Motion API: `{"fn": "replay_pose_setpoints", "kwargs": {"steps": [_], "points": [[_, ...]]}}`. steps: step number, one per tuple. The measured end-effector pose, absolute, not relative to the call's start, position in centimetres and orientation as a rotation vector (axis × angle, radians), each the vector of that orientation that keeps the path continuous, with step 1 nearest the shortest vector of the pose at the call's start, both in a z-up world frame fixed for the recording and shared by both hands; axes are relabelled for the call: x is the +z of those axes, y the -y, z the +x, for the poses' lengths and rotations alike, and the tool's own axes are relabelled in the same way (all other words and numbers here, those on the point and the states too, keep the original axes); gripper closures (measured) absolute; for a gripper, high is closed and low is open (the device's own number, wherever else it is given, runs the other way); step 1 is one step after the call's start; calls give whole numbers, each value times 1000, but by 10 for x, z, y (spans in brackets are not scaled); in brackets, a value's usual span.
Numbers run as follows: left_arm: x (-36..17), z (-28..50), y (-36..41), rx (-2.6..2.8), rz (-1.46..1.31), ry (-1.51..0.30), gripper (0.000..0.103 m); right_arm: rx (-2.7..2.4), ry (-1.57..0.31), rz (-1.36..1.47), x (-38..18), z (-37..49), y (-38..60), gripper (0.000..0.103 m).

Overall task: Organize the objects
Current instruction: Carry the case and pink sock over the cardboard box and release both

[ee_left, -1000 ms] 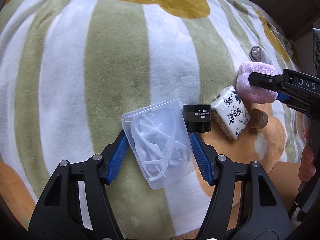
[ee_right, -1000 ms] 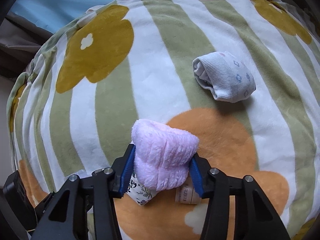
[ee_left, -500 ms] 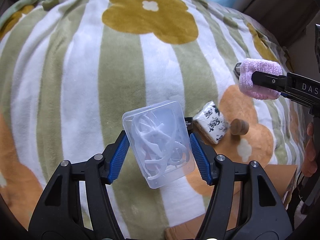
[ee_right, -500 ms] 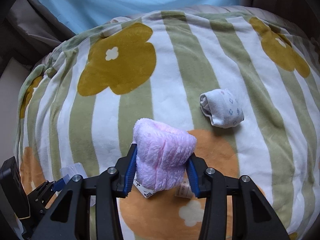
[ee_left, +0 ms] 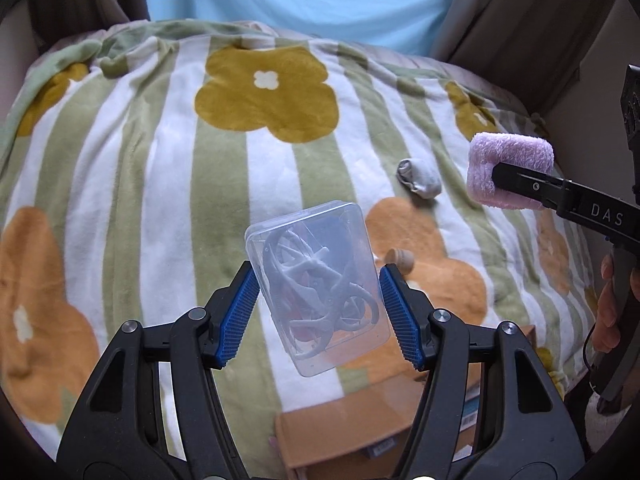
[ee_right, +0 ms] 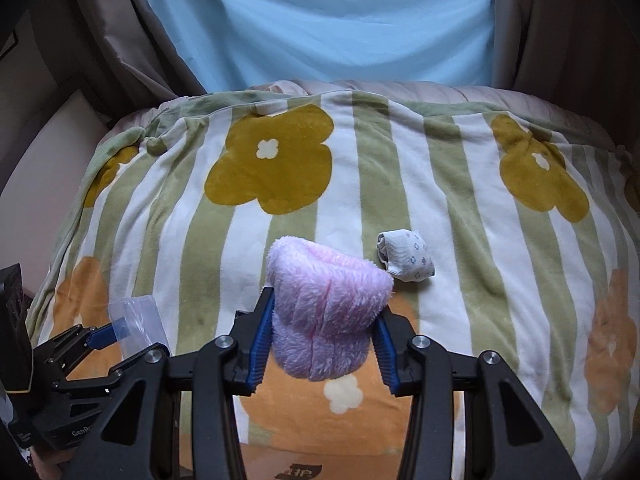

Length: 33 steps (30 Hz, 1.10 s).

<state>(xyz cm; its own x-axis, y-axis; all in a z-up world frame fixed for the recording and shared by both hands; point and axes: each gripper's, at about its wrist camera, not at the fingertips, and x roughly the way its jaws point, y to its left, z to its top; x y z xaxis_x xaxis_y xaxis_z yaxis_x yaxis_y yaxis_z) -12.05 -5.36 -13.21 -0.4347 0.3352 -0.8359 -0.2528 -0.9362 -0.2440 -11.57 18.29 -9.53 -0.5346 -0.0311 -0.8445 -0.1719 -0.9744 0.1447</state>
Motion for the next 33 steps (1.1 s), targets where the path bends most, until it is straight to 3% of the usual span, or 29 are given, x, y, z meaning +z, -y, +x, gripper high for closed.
{"fn": "replay_pose_setpoints", "kwargs": {"steps": [16,33], "points": [[-108,12,32,2420,-1429,80,44,2689,-214,-1554,-83,9,-177,61],[-193,98,23,2375,-1639,110,44,2673,-258,-1800,-158,81,-150,61]]}}
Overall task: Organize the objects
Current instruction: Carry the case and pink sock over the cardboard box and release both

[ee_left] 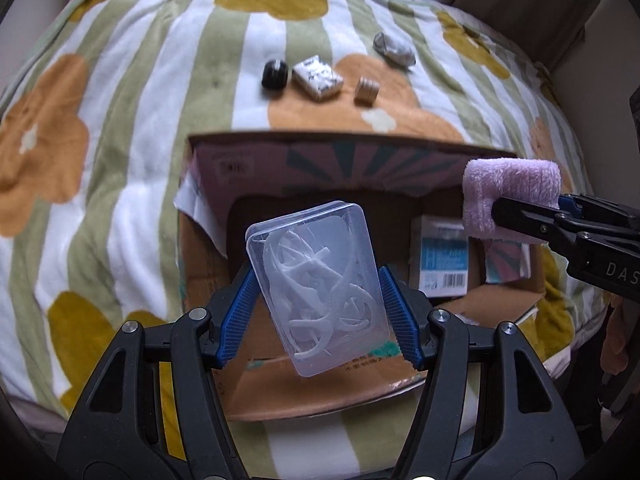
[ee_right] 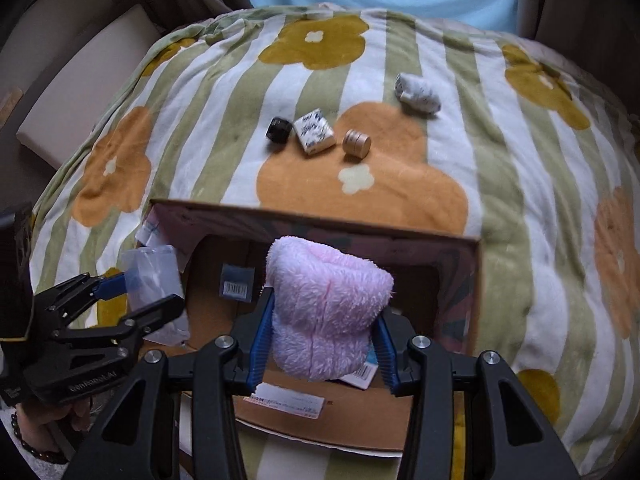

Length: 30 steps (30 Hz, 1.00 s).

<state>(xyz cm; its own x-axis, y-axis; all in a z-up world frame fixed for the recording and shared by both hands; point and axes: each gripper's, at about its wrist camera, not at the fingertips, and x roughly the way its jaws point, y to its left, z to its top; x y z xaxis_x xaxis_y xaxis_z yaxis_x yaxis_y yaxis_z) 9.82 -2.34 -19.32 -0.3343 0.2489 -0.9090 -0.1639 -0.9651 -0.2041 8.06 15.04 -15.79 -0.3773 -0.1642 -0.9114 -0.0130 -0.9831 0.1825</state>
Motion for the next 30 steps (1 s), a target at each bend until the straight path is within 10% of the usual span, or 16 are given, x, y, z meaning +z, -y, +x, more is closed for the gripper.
{"fn": "replay_pose_setpoints", "kwargs": {"steps": [14,17,19,30], "points": [[-205,102,24,2378,-1664,80,42,-2474,281,1705,-175,76,-138,60],[-205,101,22,2377,-1672,90,1,-2467,314,1707,-176,73,-138,44],[-202,103,22,2378,-1646,100,0,-2462,337,1713,-177,70,-139,19],[-186,107,21,2382,-1609,86,0,-2483,388,1701,-171,82,-155,16]]}}
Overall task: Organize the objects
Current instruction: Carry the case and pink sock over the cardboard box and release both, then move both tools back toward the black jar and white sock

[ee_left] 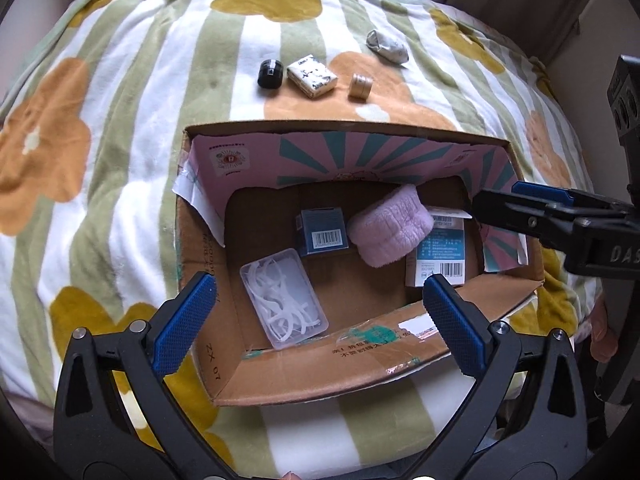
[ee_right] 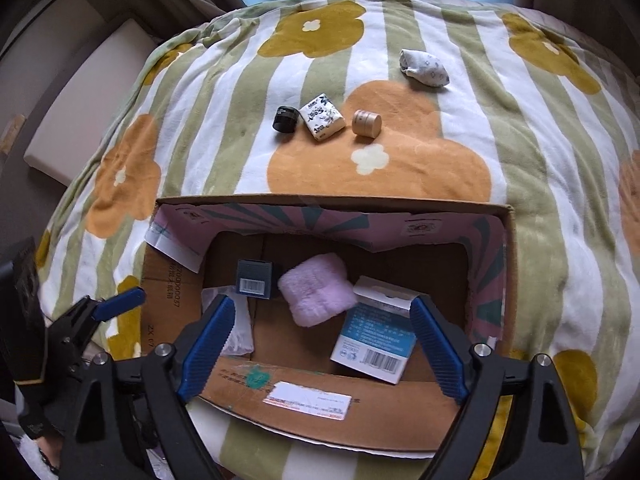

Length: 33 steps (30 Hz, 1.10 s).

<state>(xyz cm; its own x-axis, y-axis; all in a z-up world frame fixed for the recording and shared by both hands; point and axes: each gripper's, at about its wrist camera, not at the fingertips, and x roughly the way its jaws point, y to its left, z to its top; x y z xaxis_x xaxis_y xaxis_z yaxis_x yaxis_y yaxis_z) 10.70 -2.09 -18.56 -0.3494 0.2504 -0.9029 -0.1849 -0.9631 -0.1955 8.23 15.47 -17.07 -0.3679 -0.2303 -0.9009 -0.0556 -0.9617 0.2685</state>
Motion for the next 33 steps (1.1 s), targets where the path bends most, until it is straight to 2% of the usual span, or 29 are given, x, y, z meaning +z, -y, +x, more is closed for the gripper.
{"fn": "replay_pose_setpoints", "kwargs": {"steps": [11,18,33], "points": [[-178,102,23,2405,-1572,66,0,-2525,263,1691,-160,83,-156,16],[-165,93,31,2439,-1531,59,0,-2539,309,1697,-155,79,-161,16],[-103,20,37,2409,-1386,-73,0,-2620,231,1573,-96,35,-183,16]]}}
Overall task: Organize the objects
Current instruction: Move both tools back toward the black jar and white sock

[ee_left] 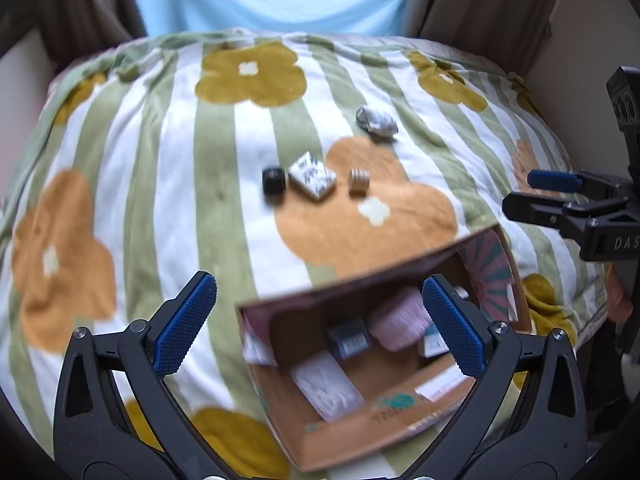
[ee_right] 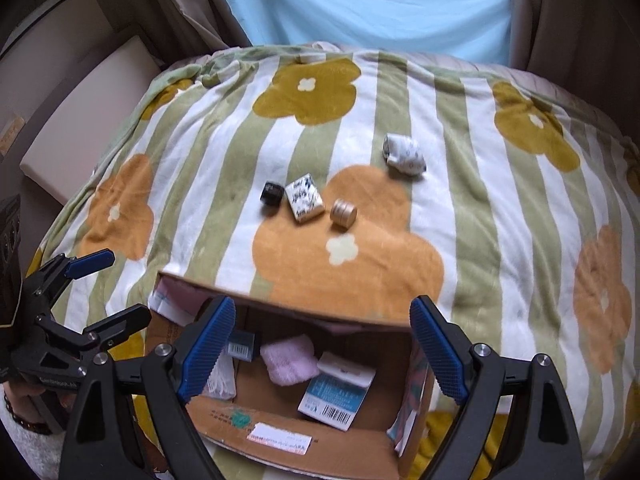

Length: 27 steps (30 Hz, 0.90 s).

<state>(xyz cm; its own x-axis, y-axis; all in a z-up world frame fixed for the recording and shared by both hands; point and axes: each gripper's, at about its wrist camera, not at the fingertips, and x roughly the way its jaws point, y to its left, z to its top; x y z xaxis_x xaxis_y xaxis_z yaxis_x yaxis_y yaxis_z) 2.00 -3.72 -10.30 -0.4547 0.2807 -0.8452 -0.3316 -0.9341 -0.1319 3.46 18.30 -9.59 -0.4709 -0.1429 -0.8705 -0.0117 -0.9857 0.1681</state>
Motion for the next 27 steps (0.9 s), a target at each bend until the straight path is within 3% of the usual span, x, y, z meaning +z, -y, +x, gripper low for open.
{"fn": "replay_pose_setpoints", "kwargs": {"steps": [9,17,27], "points": [[-115,-67,37,2346,-1342,-220,0,-2658,190,1571,-94,-30,-210,16],[-173,-140,28,2213,-1375,-239,1,-2661,139,1621,-133,-101,-241,16],[-248,-189,19,2090,-1461,-274,12,-2613,260,1659,-194,-171,-274,16]]}}
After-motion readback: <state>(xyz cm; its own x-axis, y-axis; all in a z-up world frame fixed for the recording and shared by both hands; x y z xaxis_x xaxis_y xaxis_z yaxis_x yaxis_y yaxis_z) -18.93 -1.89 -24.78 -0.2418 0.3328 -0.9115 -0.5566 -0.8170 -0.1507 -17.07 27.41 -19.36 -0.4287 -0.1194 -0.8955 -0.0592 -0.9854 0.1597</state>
